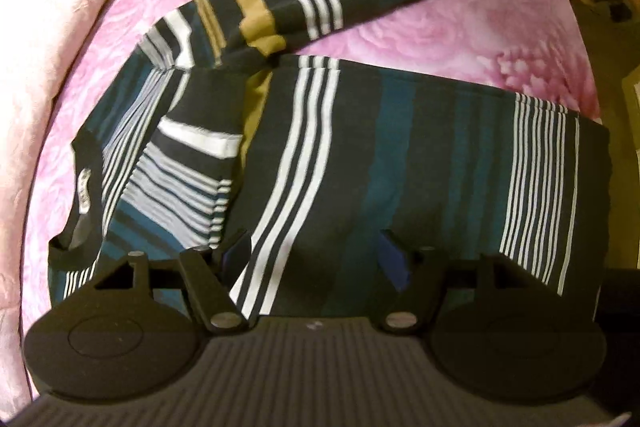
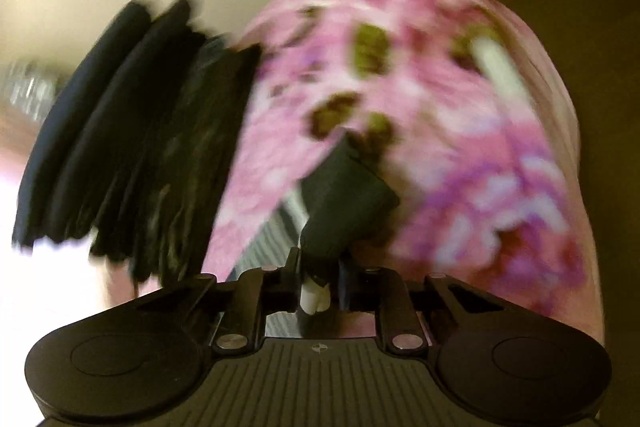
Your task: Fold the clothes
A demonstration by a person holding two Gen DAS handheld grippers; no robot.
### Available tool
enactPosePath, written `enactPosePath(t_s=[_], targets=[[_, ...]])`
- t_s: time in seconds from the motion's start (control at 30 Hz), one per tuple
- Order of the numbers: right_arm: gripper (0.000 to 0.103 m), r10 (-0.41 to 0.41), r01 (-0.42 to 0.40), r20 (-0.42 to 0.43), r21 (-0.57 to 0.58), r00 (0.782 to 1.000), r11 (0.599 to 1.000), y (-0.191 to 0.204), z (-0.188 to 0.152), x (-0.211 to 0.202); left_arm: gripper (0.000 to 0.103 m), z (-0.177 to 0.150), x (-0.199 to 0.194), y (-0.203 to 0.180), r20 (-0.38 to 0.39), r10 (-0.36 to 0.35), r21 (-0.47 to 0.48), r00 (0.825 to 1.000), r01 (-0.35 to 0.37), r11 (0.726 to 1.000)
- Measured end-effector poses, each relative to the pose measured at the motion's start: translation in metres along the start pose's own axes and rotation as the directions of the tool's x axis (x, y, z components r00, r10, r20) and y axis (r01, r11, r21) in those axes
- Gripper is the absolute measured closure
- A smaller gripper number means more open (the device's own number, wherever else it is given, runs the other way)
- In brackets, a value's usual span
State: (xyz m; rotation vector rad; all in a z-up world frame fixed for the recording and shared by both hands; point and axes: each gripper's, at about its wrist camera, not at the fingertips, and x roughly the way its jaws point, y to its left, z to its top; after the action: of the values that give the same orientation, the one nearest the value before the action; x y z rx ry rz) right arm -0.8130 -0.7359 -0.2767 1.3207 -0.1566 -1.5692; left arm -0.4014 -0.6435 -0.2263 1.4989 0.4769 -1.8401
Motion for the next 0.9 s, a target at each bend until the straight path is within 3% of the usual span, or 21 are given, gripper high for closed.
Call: enactPosePath(t_s=[0.07,0.13,0.2,0.27,0.33,0.43,0.5,0.57,0.6,0.63,0.67,0.7,0.73,0.83,0.9], targets=[[0.089,0.038,-0.039,-0.009,-0.170,0.999,0.985,0.044,-0.005,-0.006,0.037,-0.008,-0.006,0.008,0.004,0.014,-0.032,1.000,-0.014,0.999],[0.089,0.110,-0.111,-0.020,-0.333,0.994,0.936,0.096,-0.017,-0.012,0.037,-0.021,-0.014,0.015,0.012,0.030,-0.071,0.999,-0.029,0.997],[0.089,0.210,-0.205,-0.040,-0.462,0.977,0.863,0.151,-0.034,-0.018,0.037,-0.037,-0.023,0.021,0.017,0.046,-0.113,0.999,-0.044,0.993],[0.089,0.334,-0.323,-0.086,-0.560,0.939,0.763,0.209,-0.062,-0.030,0.037,-0.057,-0.034,0.026,0.018,0.063,-0.157,0.998,-0.059,0.986],[0.089,0.445,-0.439,-0.164,-0.638,0.880,0.633,0.261,-0.100,-0.047,0.037,-0.083,-0.045,0.032,0.009,0.083,-0.209,0.996,-0.080,0.975],[0.089,0.551,-0.598,-0.335,-0.688,0.764,0.412,0.317,-0.172,-0.080,0.037,-0.126,-0.061,0.043,-0.012,0.112,-0.287,0.994,-0.111,0.951],[0.089,0.560,-0.690,-0.477,-0.676,0.678,0.259,0.339,-0.235,-0.097,0.037,-0.161,-0.070,0.051,-0.035,0.126,-0.342,0.991,-0.131,0.930],[0.089,0.495,-0.760,-0.623,-0.637,0.606,0.129,0.344,-0.302,-0.100,0.037,-0.199,-0.075,0.058,-0.068,0.134,-0.391,0.989,-0.151,0.908],[0.088,0.423,-0.775,-0.684,-0.627,0.594,0.075,0.342,-0.340,-0.096,0.037,-0.215,-0.078,0.061,-0.084,0.137,-0.408,0.987,-0.160,0.899],[0.070,0.355,-0.778,-0.717,-0.627,0.600,0.048,0.336,-0.370,-0.091,0.037,-0.231,-0.081,0.063,-0.100,0.141,-0.425,0.985,-0.170,0.889],[0.041,0.286,-0.779,-0.743,-0.626,0.606,0.025,0.329,-0.400,-0.087,0.037,-0.248,-0.084,0.065,-0.114,0.146,-0.441,0.983,-0.182,0.879],[0.028,0.238,-0.787,-0.762,-0.617,0.602,0.017,0.320,-0.422,-0.083,0.037,-0.262,-0.087,0.067,-0.126,0.151,-0.459,0.980,-0.192,0.867],[0.022,0.209,-0.788,-0.768,-0.616,0.606,0.021,0.312,-0.437,-0.082,0.037,-0.274,-0.089,0.068,-0.135,0.152,-0.475,0.979,-0.199,0.857],[0.022,0.150,-0.767,-0.752,-0.634,0.641,0.101,0.298,-0.435,-0.069,0.037,-0.298,-0.090,0.073,-0.151,0.153,-0.513,0.977,-0.210,0.832],[0.022,0.110,-0.748,-0.741,-0.646,0.662,0.154,0.289,-0.433,-0.061,0.037,-0.298,-0.085,0.078,-0.141,0.160,-0.511,0.977,-0.210,0.834]])
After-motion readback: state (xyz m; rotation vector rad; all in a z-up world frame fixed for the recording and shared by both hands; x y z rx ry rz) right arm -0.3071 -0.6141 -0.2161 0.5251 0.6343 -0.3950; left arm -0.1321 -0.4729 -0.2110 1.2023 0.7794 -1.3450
